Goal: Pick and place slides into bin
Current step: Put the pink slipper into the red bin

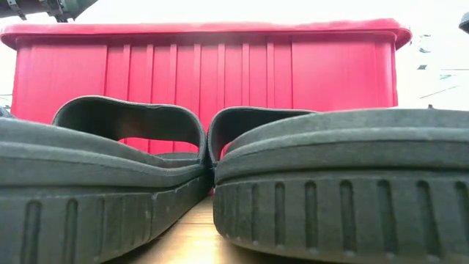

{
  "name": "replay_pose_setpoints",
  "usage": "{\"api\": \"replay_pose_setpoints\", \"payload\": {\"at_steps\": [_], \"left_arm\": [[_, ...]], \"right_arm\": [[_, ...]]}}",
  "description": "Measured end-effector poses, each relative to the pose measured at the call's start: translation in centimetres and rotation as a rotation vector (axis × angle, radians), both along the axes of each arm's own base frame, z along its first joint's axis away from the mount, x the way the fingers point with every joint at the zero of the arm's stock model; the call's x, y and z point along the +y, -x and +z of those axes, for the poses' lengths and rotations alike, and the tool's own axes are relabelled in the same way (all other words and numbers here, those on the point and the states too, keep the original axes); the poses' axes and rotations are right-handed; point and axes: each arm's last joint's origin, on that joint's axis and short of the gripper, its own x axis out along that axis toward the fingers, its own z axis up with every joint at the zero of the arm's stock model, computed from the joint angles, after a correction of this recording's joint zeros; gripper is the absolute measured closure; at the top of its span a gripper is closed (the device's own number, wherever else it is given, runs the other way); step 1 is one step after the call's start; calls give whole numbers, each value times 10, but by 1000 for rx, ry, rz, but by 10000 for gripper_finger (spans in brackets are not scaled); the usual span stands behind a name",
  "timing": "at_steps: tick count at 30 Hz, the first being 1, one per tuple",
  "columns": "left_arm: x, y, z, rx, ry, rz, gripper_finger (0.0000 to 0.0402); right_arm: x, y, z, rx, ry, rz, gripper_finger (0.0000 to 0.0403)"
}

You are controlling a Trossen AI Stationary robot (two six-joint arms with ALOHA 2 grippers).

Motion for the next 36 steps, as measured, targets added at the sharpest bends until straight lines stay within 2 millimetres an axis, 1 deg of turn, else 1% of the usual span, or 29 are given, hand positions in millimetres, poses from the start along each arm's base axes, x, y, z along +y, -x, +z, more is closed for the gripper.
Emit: {"api": "replay_pose_setpoints", "payload": {"at_steps": [5, 13, 18, 24, 27, 29, 33, 36], "left_arm": [[0, 0, 0, 0, 0, 0, 213], [0, 0, 0, 1, 1, 0, 213], [0, 0, 0, 1, 2, 0, 213], [0, 0, 0, 0, 3, 0, 213], [0, 0, 0, 4, -6, 5, 213], [0, 0, 0, 5, -8, 6, 213], [0, 0, 0, 4, -6, 4, 213], [0, 0, 0, 5, -6, 5, 213]], "right_arm": [[-1, 1, -4, 30, 32, -5, 264], [-1, -10, 4, -27, -92, -54, 264], [-1, -13, 6, -50, -69, 41, 264], [5, -17, 9, -98, -120, 71, 264], [3, -18, 8, -44, -156, 124, 264], [2, -19, 8, -8, -175, 125, 264], [-1, -17, 14, -25, -101, 60, 264], [3, -11, 27, -27, -31, 65, 264]]}}
